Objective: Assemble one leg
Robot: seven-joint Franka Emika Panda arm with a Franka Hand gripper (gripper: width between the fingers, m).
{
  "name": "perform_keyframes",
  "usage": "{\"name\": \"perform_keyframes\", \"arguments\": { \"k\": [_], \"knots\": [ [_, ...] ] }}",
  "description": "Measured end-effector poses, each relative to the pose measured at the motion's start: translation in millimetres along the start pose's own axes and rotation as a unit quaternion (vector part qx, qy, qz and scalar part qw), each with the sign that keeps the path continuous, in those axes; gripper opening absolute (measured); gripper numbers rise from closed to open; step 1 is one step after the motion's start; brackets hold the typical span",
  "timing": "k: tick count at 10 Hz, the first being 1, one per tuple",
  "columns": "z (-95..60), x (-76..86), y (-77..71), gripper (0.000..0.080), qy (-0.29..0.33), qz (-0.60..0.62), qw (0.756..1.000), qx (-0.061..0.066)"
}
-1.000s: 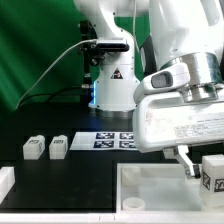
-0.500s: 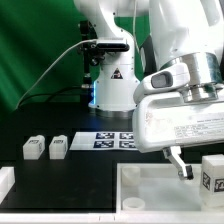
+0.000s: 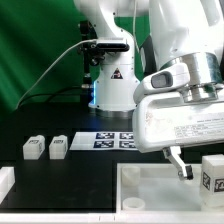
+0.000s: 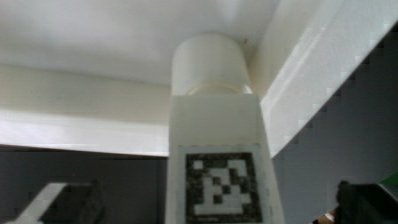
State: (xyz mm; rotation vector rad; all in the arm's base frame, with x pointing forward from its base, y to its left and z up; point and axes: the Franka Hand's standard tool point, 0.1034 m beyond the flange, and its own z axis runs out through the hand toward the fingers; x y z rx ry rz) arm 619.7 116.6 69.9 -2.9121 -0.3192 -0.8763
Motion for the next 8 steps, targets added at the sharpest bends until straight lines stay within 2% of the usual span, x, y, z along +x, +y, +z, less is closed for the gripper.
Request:
{"name": "perform_keyframes", "arguments": {
  "k": [1, 3, 4, 6, 8],
  "knots": [
    [-0.8, 0.3, 0.9, 0.0649, -0.008, 0.002, 1.000, 0.001],
    [-19.4, 8.6, 1.5, 0.0649, -0.074, 0.018, 0.997, 0.011],
    [-25.4, 18.4, 0.9, 0.0649, -0.077, 0.020, 0.997, 0.012],
    [-33.9, 21.0, -10.8, 0.0649, -0.185, 0.037, 0.981, 0.031],
    [-29.5, 26.1, -7.3, 0.0649, -0.282, 0.041, 0.957, 0.050]
  ]
}}
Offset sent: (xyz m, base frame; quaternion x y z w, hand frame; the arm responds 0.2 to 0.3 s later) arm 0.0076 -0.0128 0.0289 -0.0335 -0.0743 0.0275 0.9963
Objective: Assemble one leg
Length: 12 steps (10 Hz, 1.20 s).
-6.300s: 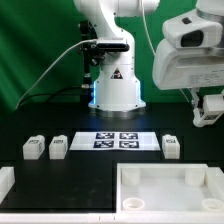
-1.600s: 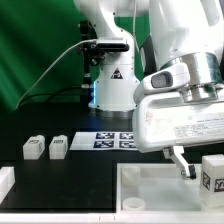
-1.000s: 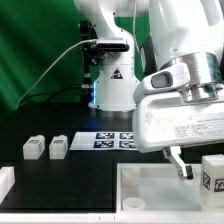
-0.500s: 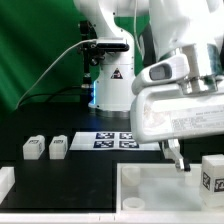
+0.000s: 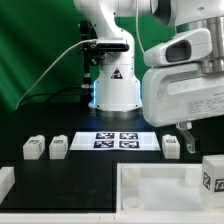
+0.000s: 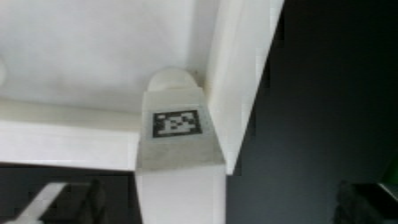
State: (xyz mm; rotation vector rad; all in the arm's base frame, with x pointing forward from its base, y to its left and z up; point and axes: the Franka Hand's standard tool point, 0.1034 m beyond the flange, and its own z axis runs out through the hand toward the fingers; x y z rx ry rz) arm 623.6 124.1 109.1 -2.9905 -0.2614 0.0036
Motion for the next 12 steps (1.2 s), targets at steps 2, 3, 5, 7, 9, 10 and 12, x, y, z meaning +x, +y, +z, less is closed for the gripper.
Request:
{"name": "perform_keyframes", "arguments": {
  "k": [2, 3, 5, 7, 9, 10, 12],
  "knots": [
    [13.1, 1.5, 9.1, 0.0649, -0.069, 0.005, 0.998, 0.011],
    [16.5, 11.3, 13.5, 0.0649, -0.043, 0.007, 0.999, 0.007],
    [24.2, 11.4, 15.0, 0.0649, -0.036, 0.014, 0.999, 0.007],
    [27.2, 10.3, 15.4, 0.0621, -0.039, 0.018, 0.999, 0.007],
    [27.6, 10.0, 15.4, 0.0439, -0.039, 0.018, 0.999, 0.007],
    [27.7, 10.0, 15.4, 0.0439, -0.039, 0.018, 0.999, 0.007],
    [27.5, 10.0, 17.1, 0.0294, -0.039, 0.022, 0.999, 0.006]
  ]
}}
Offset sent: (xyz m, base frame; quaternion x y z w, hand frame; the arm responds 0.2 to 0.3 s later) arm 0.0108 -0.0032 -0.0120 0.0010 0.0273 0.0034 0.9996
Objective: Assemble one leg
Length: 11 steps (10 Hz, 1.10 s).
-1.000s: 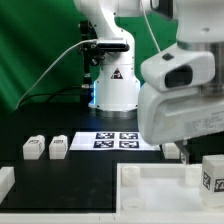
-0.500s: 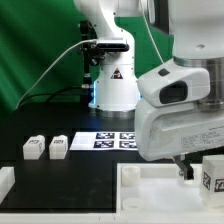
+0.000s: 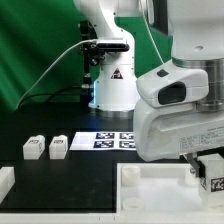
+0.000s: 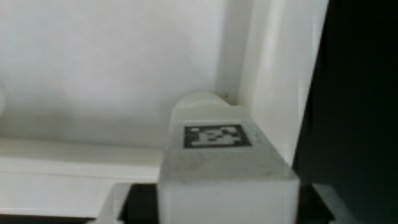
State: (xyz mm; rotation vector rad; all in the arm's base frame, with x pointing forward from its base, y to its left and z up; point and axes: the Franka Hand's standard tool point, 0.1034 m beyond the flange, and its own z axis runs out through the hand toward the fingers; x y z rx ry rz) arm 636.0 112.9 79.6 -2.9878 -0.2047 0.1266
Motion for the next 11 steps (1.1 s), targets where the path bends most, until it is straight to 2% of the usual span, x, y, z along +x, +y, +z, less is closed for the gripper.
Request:
{"name": "perform_keyframes", "arguments": {
  "k": [2, 3, 5, 6, 7, 8, 9, 11],
  "knots": [
    [0.0, 0.0, 0.2, 0.0294, 0.000, 0.010, 1.000, 0.000],
    [0.0, 1.4, -0.1, 0.0294, 0.009, 0.059, 0.998, 0.000],
    [1.9, -2.2, -2.7, 0.0294, 0.029, 0.243, 0.970, -0.004],
    [2.2, -1.6, -3.1, 0.0294, 0.032, 0.327, 0.945, -0.006],
    [2.5, -1.0, -2.6, 0.0294, 0.036, 0.397, 0.917, -0.001],
    [2.5, -2.2, -0.6, 0.0294, 0.040, 0.504, 0.863, 0.019],
    [2.4, -2.9, -1.6, 0.0294, 0.040, 0.516, 0.856, 0.020],
    [2.9, -3.0, -2.4, 0.0294, 0.037, 0.603, 0.797, 0.025]
  ]
}}
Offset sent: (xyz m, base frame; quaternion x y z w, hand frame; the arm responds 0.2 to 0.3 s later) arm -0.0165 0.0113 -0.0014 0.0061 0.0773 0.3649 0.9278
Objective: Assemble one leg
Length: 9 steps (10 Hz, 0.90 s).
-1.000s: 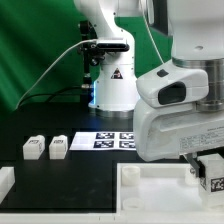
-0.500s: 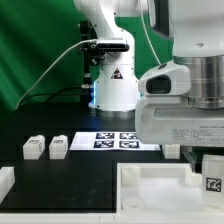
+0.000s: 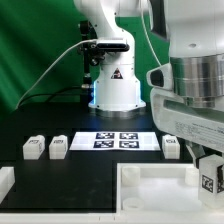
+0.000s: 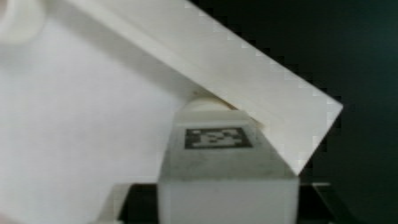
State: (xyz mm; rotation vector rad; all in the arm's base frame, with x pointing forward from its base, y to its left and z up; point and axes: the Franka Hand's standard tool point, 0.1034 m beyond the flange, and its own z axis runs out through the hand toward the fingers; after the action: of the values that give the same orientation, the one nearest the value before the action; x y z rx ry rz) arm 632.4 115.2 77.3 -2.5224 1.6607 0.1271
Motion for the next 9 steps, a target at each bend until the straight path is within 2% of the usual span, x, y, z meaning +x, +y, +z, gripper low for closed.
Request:
{"name": "perform_keyframes", "arguments": {
  "k": [1, 3, 4, 5, 6, 7, 8, 9],
  "knots": [
    [0.5, 0.9, -0.3, 0.0294, -0.003, 0.059, 0.998, 0.004],
    [0.6, 2.0, 0.8, 0.0294, -0.018, 0.194, 0.981, 0.019],
    [1.1, 1.6, 0.9, 0.0353, -0.018, 0.164, 0.986, 0.019],
    [1.5, 1.1, 0.9, 0.0353, -0.018, 0.149, 0.988, 0.019],
    [1.8, 0.2, 1.2, 0.0488, -0.017, 0.117, 0.993, 0.018],
    [2.8, -3.0, 2.5, 0.0622, -0.018, 0.053, 0.998, 0.013],
    [3.8, -7.7, 4.6, 0.0622, -0.012, -0.067, 0.998, -0.008],
    [4.9, -12.7, 1.1, 0.0641, -0.011, -0.154, 0.988, -0.020]
  ]
}}
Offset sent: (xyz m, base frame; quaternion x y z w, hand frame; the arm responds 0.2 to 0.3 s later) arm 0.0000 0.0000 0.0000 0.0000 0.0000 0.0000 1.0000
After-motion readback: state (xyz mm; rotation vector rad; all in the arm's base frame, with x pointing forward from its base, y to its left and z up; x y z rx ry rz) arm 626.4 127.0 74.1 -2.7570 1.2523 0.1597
